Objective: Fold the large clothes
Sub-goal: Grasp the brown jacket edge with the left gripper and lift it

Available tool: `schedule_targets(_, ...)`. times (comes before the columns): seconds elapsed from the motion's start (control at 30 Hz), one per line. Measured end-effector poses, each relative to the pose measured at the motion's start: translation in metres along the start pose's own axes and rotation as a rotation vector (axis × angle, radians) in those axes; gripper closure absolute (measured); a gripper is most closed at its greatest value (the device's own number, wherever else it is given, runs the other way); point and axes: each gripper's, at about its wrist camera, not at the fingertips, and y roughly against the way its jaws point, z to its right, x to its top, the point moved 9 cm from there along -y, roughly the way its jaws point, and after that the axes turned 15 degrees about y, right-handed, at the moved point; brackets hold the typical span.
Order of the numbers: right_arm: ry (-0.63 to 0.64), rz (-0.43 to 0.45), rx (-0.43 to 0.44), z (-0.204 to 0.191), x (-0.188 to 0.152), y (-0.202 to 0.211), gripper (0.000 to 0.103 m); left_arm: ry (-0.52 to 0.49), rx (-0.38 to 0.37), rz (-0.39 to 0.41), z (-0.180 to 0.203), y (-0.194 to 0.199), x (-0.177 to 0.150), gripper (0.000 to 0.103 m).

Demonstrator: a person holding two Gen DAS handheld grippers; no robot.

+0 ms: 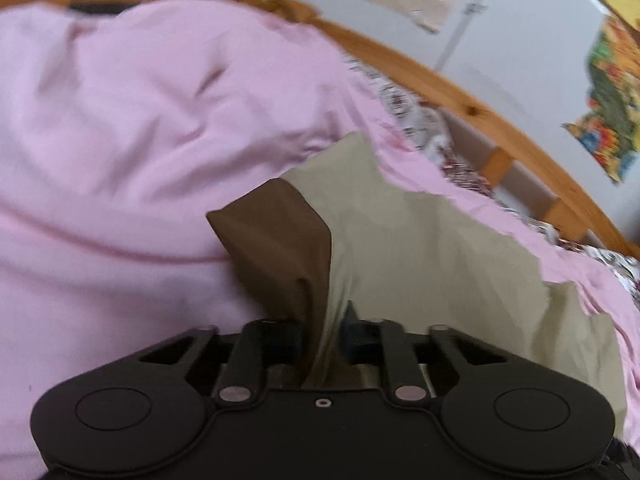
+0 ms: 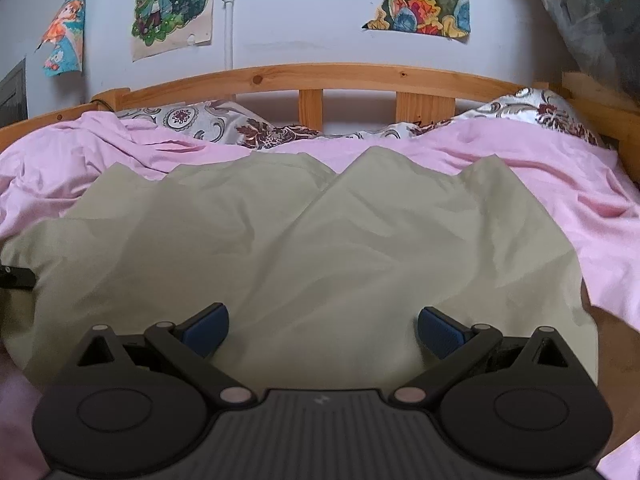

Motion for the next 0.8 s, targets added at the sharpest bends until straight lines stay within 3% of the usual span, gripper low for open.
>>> schedule_targets(0.17,0.106,0.015,-0.028,-0.004,0.007,0.005,0.0,-0.157,-0.164,0.061,0.055,0.03,0.008,0.094)
schedule_targets(0.37,0.17,0.032,-0.037,-0.006,0.013,0.013,0.001,-0.506,-0.471,0.071,0.166,0.073,-0.018,0.096)
schedule_targets(0.53,0.103,0.033,0.009,0.017,0.011,0.024,0.003,-0.784,-0.654,-0.085,0.236,0.081,-0.071,0.096)
schedule_targets(0.7,0.106,0.008,0.007,0.048,-0.008,0.045,0.004,-0.84,-0.732,-0.254,0.268,0.064,-0.113,0.096)
schedule_targets(0.8,0.183,-0.01,-0.08,0.077,-0.014,0.058,0.007,-0.864,-0.766,-0.339,0.273,0.047,-0.137,0.096)
